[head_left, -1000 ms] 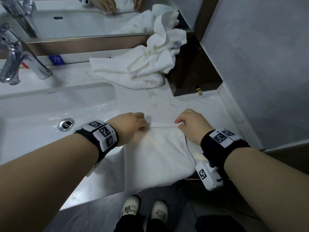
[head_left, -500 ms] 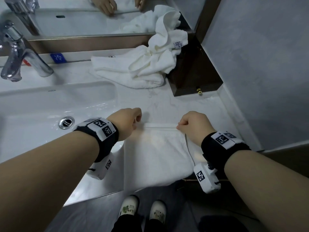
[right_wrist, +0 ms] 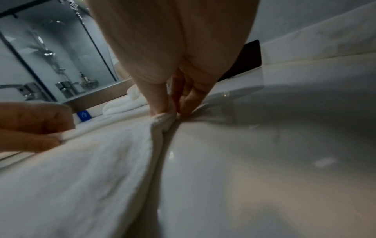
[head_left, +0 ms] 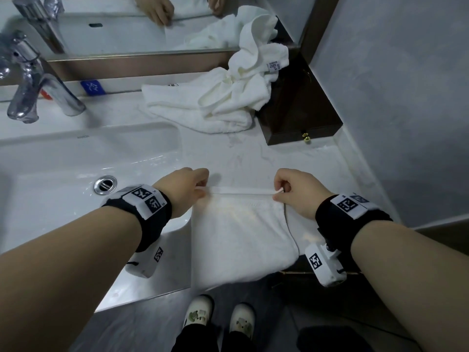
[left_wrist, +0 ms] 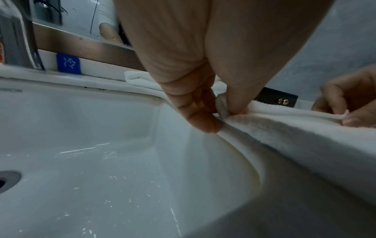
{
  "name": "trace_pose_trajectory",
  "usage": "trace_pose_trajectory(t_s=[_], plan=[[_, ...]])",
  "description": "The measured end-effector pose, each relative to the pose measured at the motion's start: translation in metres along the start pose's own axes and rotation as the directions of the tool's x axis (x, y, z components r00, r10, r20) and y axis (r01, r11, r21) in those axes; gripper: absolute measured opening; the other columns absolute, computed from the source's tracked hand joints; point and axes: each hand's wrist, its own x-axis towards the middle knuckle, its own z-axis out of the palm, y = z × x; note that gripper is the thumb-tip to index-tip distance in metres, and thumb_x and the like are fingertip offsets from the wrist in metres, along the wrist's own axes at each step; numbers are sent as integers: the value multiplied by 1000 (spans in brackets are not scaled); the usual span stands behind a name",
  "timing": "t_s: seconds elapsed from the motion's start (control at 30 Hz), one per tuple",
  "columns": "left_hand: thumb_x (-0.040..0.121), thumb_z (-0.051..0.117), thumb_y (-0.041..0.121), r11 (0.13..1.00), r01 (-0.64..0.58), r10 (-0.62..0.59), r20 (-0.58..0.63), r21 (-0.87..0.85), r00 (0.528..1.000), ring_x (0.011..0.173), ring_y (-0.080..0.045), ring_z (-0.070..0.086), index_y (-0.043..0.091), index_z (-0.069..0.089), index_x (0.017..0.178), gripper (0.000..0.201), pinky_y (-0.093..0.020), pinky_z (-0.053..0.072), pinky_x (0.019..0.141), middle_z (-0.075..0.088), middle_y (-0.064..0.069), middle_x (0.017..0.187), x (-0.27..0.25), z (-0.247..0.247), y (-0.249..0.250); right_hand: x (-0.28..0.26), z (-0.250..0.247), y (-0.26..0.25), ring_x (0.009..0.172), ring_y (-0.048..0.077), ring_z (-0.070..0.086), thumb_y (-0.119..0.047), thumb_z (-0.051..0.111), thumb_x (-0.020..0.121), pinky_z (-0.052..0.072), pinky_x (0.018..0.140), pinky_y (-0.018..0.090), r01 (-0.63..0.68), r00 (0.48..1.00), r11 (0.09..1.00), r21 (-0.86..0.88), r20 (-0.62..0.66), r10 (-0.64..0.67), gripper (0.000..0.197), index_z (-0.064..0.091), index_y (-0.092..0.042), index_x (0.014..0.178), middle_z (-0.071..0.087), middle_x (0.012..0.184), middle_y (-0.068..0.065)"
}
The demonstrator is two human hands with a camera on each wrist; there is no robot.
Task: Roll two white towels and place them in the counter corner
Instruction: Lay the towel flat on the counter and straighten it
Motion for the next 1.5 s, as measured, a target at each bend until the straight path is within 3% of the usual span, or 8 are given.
trace_pose_trajectory(t_s=[0.33,0.63,0.8,0.93,1.13,1.3,1.4,1.5], plan=[[92,61,16,992,-123,125,-75,29,989,74,-24,50,25,41,76,27,-24,33,60,44,3,86,-8,1,-11,-9,5,-3,81,21,61,-6,73,79,52,82,36,109,993,993,-48,-28,-111,9,65,-3,75,61,93,3],[88,65,13,991,-130,128,-72,-33,989,81,-18,55,28,58,90,17,-28,42,73,50,6,90,-10,-4,-12,-17,10,2,75,18,58,-7,68,81,51,78,36,171,984,980,-98,-32,-175,4,65,-5,81,60,84,0],[85,68,12,983,-120,102,-129,-142,986,74,-8,57,40,52,76,34,-19,40,64,56,11,82,-15,-9,-14,-16,13,5,76,19,57,-5,68,81,50,75,34,172,978,983,-67,-106,-178,6,62,-5,80,58,84,-1],[86,65,3,933,-111,66,-141,-341,988,59,-5,65,34,55,76,35,-11,42,57,57,18,71,-18,-12,-12,-10,10,6,82,25,61,-2,69,80,52,79,32,98,986,989,109,-145,-82,15,61,-12,73,61,88,1],[84,61,-1,895,-45,4,-93,-443,996,57,-9,67,25,58,80,26,-25,48,64,58,15,65,-17,-15,-12,-1,11,2,87,36,65,1,68,80,55,85,49,-51,989,916,398,-105,100,24,63,-19,67,69,92,16],[80,60,-2,838,12,-44,-46,-545,998,60,-15,71,23,62,78,26,-29,50,71,64,18,69,-15,-18,-15,3,12,0,79,25,64,0,71,79,52,84,39,-90,983,854,513,-92,160,20,68,-19,72,70,86,12],[81,60,-4,796,55,-49,26,-603,998,63,-22,71,23,62,79,27,-39,52,82,72,4,73,-14,-19,-19,4,8,0,68,15,56,1,74,76,49,75,31,-118,984,831,544,-47,170,21,69,-19,74,60,69,4],[85,62,-2,771,50,-76,-15,-635,997,64,-24,73,25,65,81,27,-34,57,74,71,0,77,-12,-16,-22,6,5,-1,63,16,52,10,72,75,49,71,30,-131,986,778,615,1,166,24,68,-14,74,53,63,4]])
